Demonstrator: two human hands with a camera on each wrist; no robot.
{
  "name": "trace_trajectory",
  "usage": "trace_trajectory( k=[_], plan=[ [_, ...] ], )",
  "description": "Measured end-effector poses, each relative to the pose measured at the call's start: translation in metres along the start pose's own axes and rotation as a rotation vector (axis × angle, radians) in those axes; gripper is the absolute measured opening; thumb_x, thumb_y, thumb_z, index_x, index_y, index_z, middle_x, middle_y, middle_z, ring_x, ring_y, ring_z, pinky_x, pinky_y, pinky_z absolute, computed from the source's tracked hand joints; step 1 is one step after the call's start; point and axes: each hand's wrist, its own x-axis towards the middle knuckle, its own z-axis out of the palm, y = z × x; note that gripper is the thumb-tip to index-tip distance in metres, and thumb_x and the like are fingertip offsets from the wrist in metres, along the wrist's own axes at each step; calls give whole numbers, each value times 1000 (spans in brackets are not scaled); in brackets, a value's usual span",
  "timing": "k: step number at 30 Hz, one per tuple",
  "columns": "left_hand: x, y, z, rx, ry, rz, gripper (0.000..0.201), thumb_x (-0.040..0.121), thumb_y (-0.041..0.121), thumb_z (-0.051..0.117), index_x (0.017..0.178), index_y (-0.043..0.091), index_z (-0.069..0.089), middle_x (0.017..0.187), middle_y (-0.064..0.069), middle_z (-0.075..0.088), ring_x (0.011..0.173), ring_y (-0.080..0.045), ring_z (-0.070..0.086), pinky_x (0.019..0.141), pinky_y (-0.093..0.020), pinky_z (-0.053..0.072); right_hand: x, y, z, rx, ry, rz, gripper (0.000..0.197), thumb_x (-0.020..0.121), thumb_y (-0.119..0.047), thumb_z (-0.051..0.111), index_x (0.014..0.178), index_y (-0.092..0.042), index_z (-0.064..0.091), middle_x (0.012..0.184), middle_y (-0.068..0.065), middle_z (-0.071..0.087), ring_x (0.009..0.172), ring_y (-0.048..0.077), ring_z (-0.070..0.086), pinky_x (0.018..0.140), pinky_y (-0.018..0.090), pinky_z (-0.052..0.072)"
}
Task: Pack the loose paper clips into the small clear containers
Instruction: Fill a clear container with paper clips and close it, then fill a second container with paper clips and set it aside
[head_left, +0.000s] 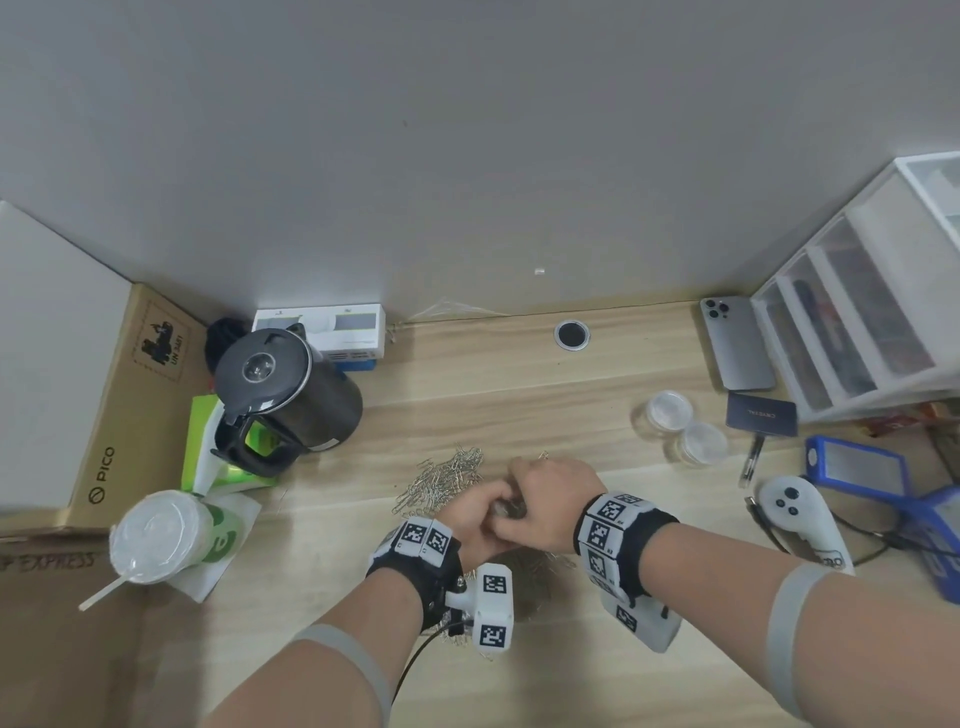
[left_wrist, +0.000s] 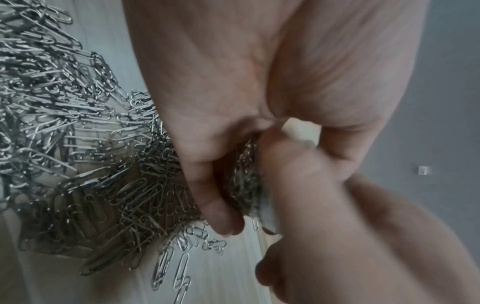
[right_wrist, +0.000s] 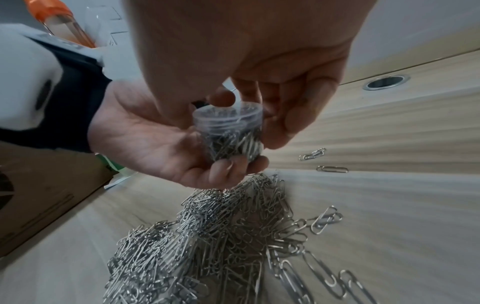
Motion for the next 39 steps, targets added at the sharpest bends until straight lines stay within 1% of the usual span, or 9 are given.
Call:
trace_trajectory(
  k=[6,9,13,18,25,30,35,37,39],
  plan=[
    [-1,0,13,58,9,12,34,93,12,57,124,-1,58,103,-21,59,91,-30,60,79,-43,51,-3,1,0,8,-16,119,44,76,-56,44,76,-15,61,76,5,62,73,29,60,68,34,50],
    [2,4,27,55,-2,-7,47,97,21,60,136,-5,56,119,-23,60,105,-33,60,94,-47,51,-8,14,2,76,-8,188,42,76,-58,45,85,-18,57,80,2,62,80,27,62,72,35,51],
    [8,12,40,134,-49,-57,49,99,42,56,133,6,59,108,-15,68,102,-33,65,104,-52,51,-13,41,5,175,-4,307,39,73,-59,50,95,-27,45,86,-6,59,82,21,60,76,35,51],
    [17,20,41,250,26,-109,58,95,49,56,132,5,48,117,-28,67,100,-41,70,91,-49,57,-15,91,3,94,-53,426,44,79,-52,56,110,-24,44,105,2,57,86,23,57,75,35,47],
    [35,28,38,231,115,-38,59,94,51,51,125,2,62,107,-21,70,86,-31,66,81,-40,52,-14,132,-9,-65,-202,565,49,83,-28,56,128,-18,41,120,7,43,79,23,52,64,33,46],
    [42,36,54,192,131,-25,56,95,48,51,124,1,61,103,-20,70,83,-32,66,74,-38,51,-15,134,-21,-125,-61,502,47,85,-43,50,121,-13,43,118,9,40,71,25,49,54,30,38],
    [44,40,60,177,156,-15,54,96,47,51,122,2,62,102,-20,67,80,-30,66,70,-36,52,10,157,-36,-5,97,630,32,88,-31,55,112,-17,38,113,9,35,59,20,51,47,30,40],
    [43,40,58,169,163,-12,54,95,47,51,122,2,61,102,-19,67,80,-30,66,70,-36,52,18,170,-38,52,47,720,39,85,-26,60,115,-19,37,116,11,35,61,21,54,45,31,37],
    [41,39,53,162,178,-12,53,96,46,51,123,2,61,101,-18,68,81,-29,66,70,-36,52,22,181,-37,67,-36,737,45,82,-23,61,120,-17,37,116,12,39,71,26,60,54,35,48]
  ],
)
